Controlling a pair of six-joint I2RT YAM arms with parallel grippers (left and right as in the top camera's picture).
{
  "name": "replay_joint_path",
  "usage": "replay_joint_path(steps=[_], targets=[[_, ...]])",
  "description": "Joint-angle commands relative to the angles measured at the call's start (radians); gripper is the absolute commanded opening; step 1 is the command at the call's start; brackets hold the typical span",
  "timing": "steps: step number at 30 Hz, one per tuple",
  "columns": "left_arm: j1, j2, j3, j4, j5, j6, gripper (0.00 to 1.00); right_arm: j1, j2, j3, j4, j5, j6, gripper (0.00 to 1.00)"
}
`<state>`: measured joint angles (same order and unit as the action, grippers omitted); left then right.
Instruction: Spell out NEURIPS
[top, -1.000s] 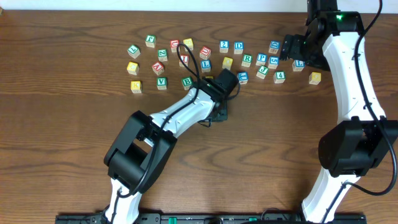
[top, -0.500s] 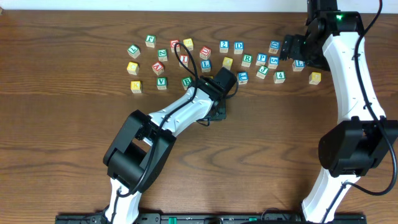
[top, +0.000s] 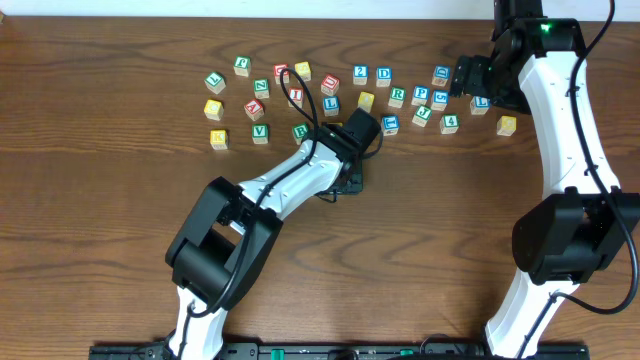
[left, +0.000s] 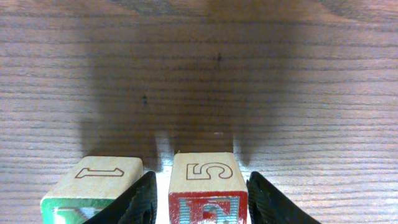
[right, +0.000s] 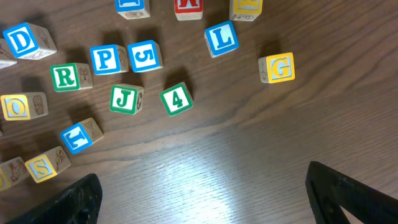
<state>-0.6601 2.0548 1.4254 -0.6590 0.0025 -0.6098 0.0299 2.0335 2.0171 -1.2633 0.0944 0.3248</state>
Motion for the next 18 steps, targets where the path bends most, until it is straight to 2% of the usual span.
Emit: replay_joint_path(steps=[1,18], targets=[[0.003,-0.043,0.013,-0.013,-0.014,-0.005,0.46,-0.002,-0.031,0.021,-0.001,0.005,0.000,0.99],[0.003,-0.118,0.013,-0.044,-0.014,-0.005,0.46,-0.002,-0.031,0.021,-0.001,0.005,0.000,0.99]])
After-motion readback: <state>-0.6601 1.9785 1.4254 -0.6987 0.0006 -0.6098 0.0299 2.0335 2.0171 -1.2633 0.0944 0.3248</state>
